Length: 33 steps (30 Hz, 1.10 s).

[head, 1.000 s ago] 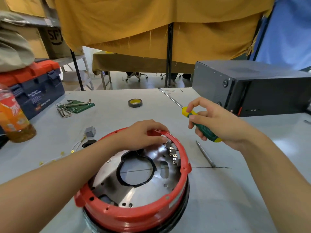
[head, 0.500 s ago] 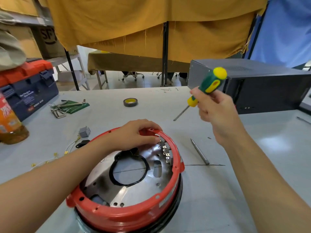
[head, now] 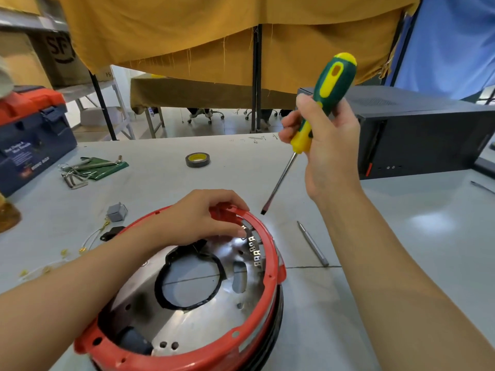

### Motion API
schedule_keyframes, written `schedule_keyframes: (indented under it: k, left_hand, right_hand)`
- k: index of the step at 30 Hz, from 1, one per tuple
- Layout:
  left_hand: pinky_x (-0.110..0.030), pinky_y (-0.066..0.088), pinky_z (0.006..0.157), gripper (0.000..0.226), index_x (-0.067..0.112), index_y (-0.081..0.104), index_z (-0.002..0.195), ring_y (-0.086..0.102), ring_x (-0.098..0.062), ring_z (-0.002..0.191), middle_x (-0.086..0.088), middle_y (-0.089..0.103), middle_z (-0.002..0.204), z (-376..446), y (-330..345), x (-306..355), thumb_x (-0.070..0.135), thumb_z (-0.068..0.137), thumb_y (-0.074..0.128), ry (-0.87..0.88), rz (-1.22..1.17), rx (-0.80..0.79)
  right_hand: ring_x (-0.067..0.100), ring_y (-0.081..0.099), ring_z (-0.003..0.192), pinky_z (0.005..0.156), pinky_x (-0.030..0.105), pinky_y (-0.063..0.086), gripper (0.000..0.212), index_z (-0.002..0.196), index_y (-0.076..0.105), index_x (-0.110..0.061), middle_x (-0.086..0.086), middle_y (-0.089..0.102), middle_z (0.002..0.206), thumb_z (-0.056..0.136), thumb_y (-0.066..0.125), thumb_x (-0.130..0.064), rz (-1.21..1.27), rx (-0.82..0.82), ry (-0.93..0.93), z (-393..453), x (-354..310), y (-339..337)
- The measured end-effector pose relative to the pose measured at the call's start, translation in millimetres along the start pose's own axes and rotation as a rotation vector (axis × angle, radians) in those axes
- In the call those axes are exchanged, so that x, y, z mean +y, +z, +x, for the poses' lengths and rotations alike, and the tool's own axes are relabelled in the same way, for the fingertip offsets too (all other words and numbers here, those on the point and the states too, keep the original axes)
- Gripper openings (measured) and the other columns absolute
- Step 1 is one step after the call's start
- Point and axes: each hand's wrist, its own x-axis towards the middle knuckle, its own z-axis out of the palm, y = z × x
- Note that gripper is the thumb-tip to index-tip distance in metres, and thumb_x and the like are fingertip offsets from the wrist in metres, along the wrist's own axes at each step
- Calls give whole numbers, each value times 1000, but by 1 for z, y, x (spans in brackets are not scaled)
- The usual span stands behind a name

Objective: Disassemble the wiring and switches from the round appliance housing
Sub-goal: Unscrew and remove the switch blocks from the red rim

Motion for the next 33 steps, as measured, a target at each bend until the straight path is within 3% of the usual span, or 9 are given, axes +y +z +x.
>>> schedule_keyframes:
  k: [5,11,19,26,33]
  left_hand:
    - [-17,48,79,36,34,68,95,65,-4,86,14,69,90,1,2,-6,46,62,77,-10,-48,4]
    - [-22,50,83,37,36,67,94,65,-4,86,14,69,91,1,3,-6,49,61,76,-8,-60,-1]
    - [-29,51,88,37,38,67,95,65,-4,90,15,69,95,1,2,-7,50,62,76,-11,-54,-15]
    - [-26,49,87,35,39,66,97,65,-4,91,16,69,95,0,2,-8,49,65,77,-7,-50,-25]
    - [-34,51,90,31,35,67,97,66,-8,90,11,70,94,0,2,-8,38,69,81,-2,-75,-23]
  right_hand:
    - [14,51,44,42,23,41,12,91,45,-11,3,57,58,94,57,-11,-60,25,-55,8,4,15]
    - [7,35,38,36,17,29,17,84,42,-14,-1,45,51,95,54,-10,9,14,38,9,7,22]
    - [10,29,37,36,18,24,18,81,40,-14,0,41,48,95,51,-11,120,-20,177,12,13,20]
    - [8,29,34,35,17,26,17,81,40,-14,-2,41,46,95,50,-11,139,-35,182,16,15,16]
    - [9,28,35,35,17,25,15,82,41,-14,-2,40,46,94,50,-10,139,-21,184,17,15,13]
